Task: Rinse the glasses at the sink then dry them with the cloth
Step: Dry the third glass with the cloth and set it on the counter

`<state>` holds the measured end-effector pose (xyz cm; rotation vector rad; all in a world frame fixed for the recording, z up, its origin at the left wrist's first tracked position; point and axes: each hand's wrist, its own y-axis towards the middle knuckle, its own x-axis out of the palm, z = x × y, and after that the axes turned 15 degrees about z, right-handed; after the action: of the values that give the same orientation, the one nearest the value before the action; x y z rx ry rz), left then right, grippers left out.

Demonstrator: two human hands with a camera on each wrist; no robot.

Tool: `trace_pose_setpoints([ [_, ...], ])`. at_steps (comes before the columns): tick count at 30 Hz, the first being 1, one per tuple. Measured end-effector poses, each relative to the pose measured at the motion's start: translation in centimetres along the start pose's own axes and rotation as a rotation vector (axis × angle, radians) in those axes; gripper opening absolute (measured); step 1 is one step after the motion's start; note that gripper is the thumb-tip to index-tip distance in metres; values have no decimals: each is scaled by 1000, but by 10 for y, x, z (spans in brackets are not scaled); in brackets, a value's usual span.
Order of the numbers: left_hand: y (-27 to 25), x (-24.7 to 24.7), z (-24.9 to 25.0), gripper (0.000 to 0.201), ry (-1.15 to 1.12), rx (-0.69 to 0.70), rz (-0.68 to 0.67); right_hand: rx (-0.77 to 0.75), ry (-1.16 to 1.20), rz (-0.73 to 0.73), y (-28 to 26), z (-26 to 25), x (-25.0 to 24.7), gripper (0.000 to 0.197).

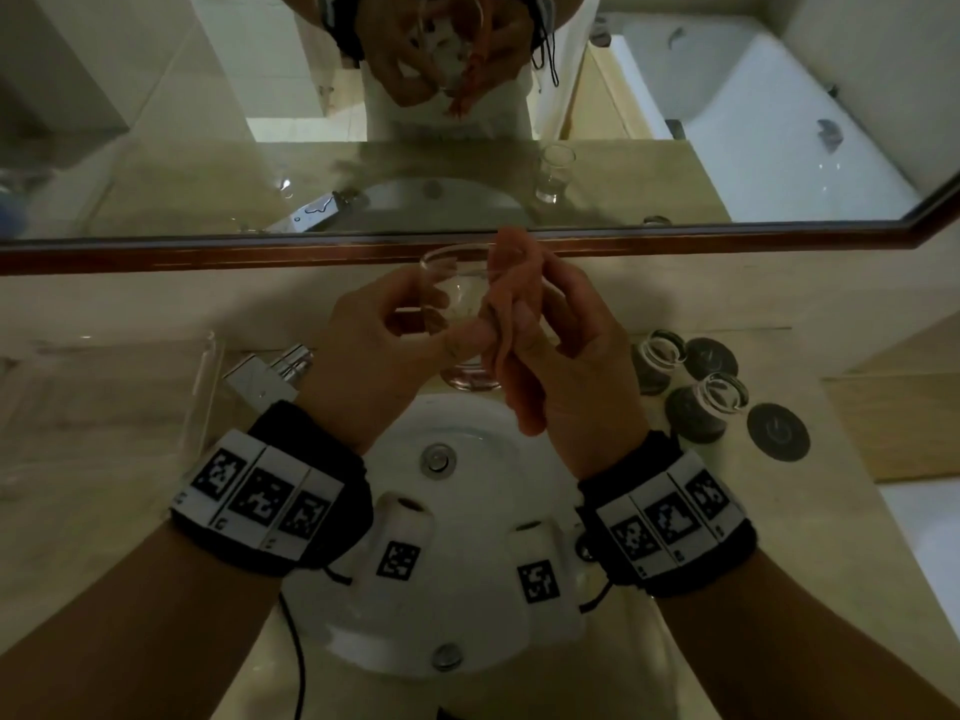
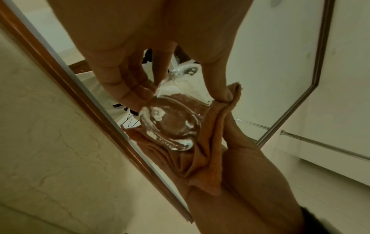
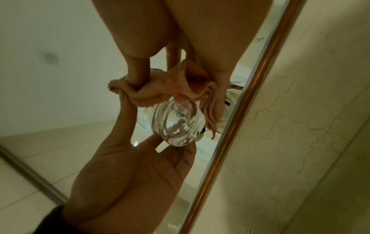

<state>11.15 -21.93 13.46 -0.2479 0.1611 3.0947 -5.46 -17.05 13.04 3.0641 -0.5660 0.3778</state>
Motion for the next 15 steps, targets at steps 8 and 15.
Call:
trace_pose_setpoints([
  [8,3,-3,0,52,-161,-128,-23,45,-93,-105,0,-7,-4,29],
  [15,2,4,5,56,-107,-142,-107,-22,-87,-32,1,-8,-8,45],
])
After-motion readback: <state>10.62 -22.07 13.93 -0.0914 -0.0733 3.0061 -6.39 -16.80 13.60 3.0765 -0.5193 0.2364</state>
